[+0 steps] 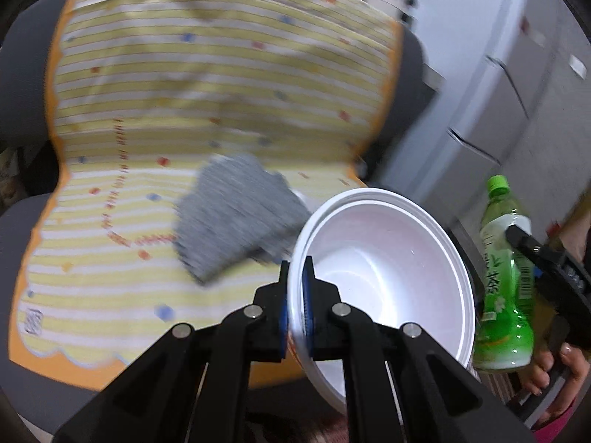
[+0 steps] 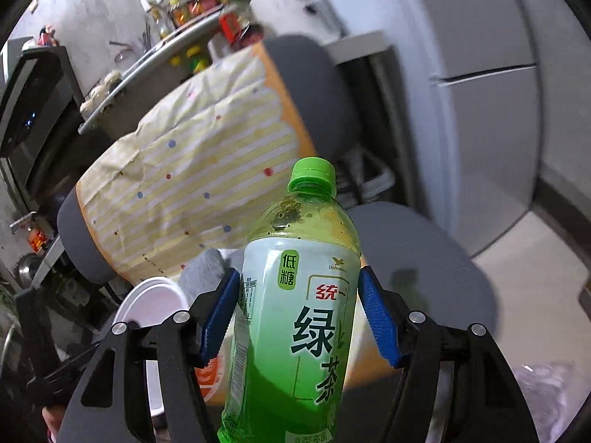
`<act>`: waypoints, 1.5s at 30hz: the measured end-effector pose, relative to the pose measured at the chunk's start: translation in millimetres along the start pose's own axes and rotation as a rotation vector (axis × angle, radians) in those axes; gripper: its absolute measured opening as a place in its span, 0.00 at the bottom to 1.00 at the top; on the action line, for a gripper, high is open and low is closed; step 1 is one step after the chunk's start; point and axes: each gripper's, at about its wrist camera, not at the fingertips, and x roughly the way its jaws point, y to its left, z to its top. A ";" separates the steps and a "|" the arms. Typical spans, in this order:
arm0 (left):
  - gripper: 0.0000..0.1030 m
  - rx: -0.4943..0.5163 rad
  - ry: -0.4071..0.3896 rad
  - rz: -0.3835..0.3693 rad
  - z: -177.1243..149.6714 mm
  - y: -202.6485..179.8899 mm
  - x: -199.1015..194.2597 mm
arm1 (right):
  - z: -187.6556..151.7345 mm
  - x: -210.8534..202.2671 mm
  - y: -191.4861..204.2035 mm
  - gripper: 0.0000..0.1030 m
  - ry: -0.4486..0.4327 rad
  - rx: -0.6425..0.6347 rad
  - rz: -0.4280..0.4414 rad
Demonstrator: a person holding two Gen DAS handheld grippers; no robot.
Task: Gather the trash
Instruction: 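Carry the cup and bottle over the bin and open both grippers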
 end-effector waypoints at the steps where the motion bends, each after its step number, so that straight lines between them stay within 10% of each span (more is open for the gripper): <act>1: 0.04 0.020 0.009 -0.021 -6.7 -10.1 0.8 | -6.3 -13.9 -6.0 0.64 -0.014 -0.001 -0.018; 24: 0.05 0.537 0.247 -0.389 -123.3 -268.7 57.7 | -70.6 -217.3 -151.1 0.64 -0.348 0.174 -0.391; 27: 0.40 0.573 0.275 -0.446 -129.8 -289.0 62.1 | -72.5 -223.5 -156.3 0.64 -0.362 0.160 -0.426; 28: 0.61 0.574 0.262 -0.448 -130.7 -292.1 63.0 | -72.9 -222.6 -157.3 0.64 -0.360 0.154 -0.437; 45: 0.61 0.427 0.118 -0.270 -100.4 -205.9 32.6 | -84.6 -168.3 -149.7 0.68 -0.303 -0.032 -0.549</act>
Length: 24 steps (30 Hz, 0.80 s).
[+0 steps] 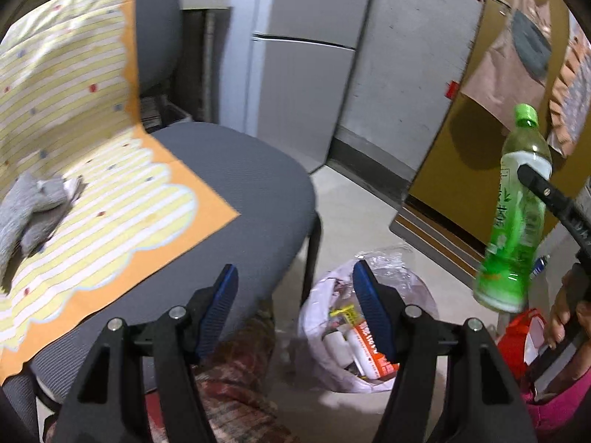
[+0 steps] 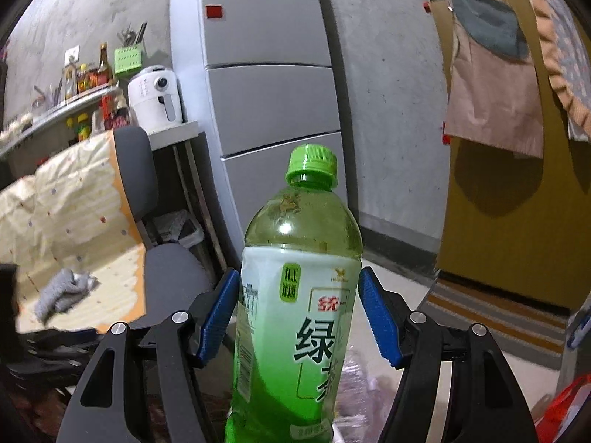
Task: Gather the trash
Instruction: 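Carry the cup and bottle over the bin and open both grippers, then move both tools back over the chair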
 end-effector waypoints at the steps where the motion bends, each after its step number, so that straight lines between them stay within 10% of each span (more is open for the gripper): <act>1: 0.61 -0.008 -0.003 0.007 0.6 2.8 -1.1 | -0.4 2.4 0.6 0.77 -0.007 -0.020 -0.021; 8: 0.61 -0.044 -0.020 0.030 2.5 18.9 -10.7 | 2.2 -1.1 -0.2 0.84 -0.015 -0.046 -0.030; 24: 0.61 -0.156 -0.057 0.204 -27.1 93.1 -52.2 | -0.2 -2.8 90.8 0.84 0.099 -0.072 0.279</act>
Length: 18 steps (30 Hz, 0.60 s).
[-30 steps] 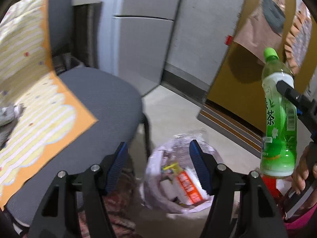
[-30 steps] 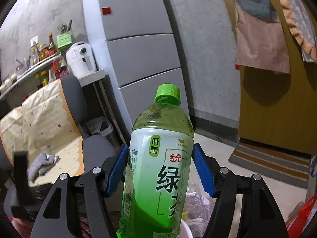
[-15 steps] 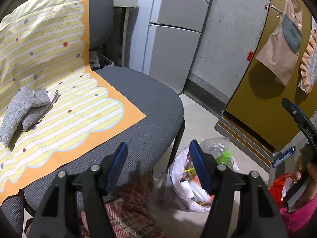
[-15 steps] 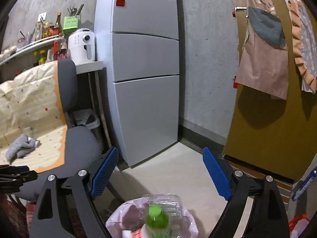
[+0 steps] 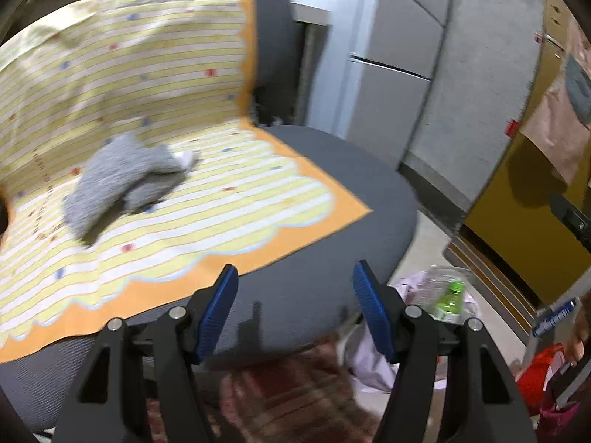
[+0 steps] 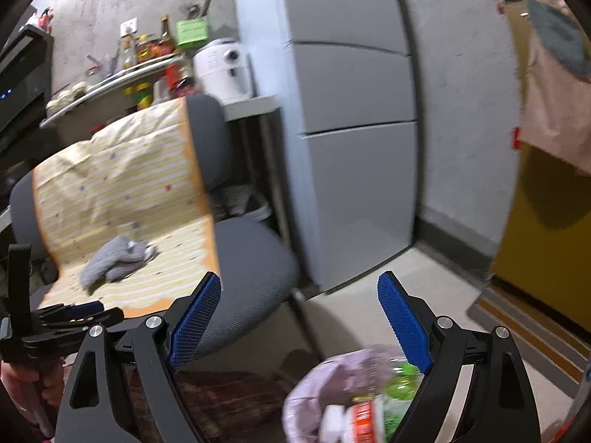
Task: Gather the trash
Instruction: 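Move both tools back over the chair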
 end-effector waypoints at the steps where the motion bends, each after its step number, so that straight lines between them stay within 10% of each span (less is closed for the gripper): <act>1: 0.61 -0.011 -0.002 0.018 -1.3 8.2 -1.7 | 0.1 4.2 6.7 0.84 0.010 -0.008 0.013; 18: 0.73 -0.256 -0.046 0.229 26.7 147.2 -17.1 | 23.6 87.9 128.9 0.83 0.118 -0.169 0.215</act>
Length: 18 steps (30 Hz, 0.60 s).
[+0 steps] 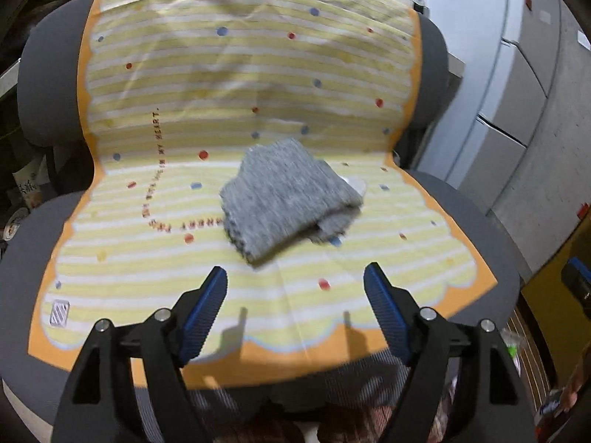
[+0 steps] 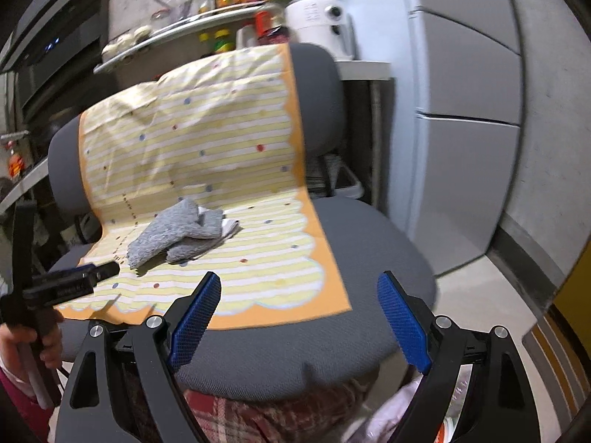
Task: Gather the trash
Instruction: 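Move both tools back over the chair, then grasp the grey knit glove with the left gripper and lift it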
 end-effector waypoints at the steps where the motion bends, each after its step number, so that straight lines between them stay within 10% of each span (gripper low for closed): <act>1: 0.73 -0.005 0.002 -0.002 4.7 1.3 3.0 | 3.3 4.8 3.7 0.82 0.001 -0.008 0.007; 13: 0.85 -0.094 0.109 -0.042 65.8 -16.2 81.6 | 19.7 53.3 4.4 0.82 0.031 -0.003 0.039; 18: 0.88 -0.042 0.146 0.053 74.5 -25.3 118.5 | 14.1 65.9 -8.2 0.82 0.061 0.022 0.025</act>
